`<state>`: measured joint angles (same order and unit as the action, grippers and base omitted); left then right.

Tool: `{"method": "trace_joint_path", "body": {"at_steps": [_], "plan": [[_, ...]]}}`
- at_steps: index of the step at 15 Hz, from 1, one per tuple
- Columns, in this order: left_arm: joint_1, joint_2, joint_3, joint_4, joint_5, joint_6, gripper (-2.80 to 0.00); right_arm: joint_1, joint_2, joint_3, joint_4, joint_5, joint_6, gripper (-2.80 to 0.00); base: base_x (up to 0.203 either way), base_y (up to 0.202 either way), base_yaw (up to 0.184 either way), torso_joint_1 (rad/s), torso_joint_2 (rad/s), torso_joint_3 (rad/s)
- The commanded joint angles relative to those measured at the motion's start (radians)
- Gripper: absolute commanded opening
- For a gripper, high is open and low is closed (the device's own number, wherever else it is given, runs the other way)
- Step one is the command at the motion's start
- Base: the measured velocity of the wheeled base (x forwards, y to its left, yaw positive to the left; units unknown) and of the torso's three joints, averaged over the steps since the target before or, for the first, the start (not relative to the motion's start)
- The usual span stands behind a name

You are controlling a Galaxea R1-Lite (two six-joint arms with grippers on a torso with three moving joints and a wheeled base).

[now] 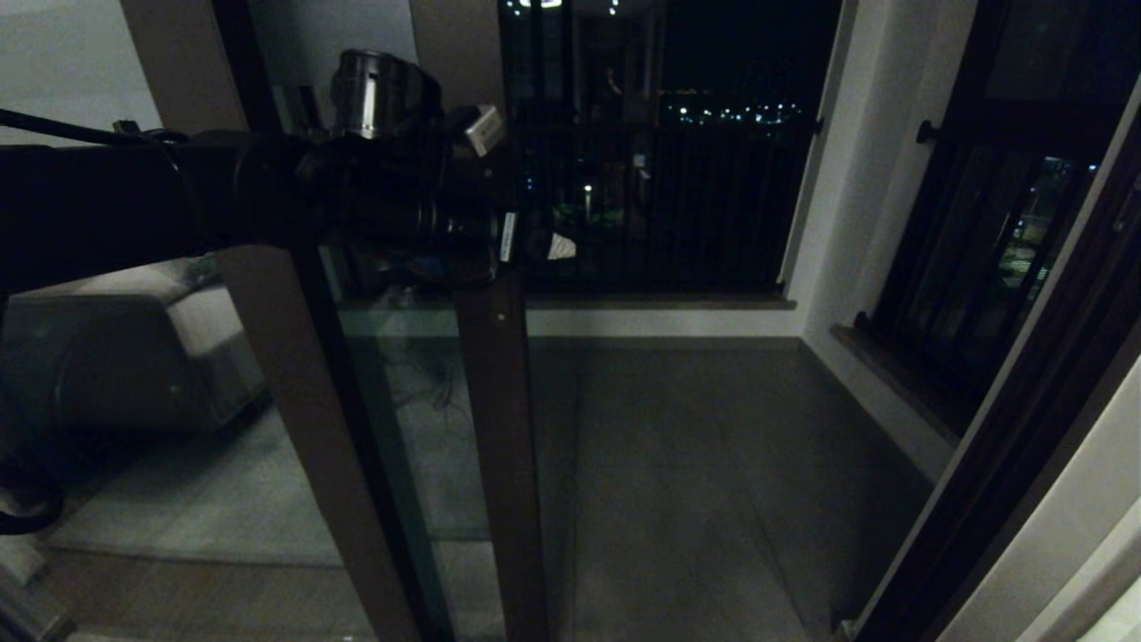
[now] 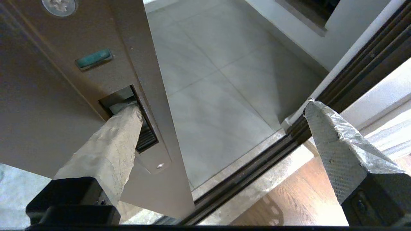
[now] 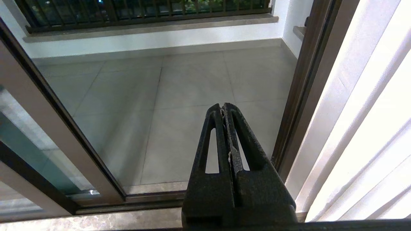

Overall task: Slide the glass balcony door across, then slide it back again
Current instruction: Close the slid door

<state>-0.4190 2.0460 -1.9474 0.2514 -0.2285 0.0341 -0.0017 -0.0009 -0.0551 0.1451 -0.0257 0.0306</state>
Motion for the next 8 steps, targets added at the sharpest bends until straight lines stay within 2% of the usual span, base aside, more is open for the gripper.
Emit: {"method": "trace_joint_path", "body": {"at_steps": [1,8], "plan": [[-0.012,0.008,-0.001,-0.004,0.005,0.001,0.00,0.000,0.001,0.000,0.001,0.000,0.000,-2.80,0.000,0.000,0.000,0.000,0.00,0.000],[-0.036,0.008,-0.002,-0.006,0.005,0.001,0.00,0.000,0.001,0.000,0.001,0.000,0.000,-2.80,0.000,0.000,0.000,0.000,0.00,0.000]]}}
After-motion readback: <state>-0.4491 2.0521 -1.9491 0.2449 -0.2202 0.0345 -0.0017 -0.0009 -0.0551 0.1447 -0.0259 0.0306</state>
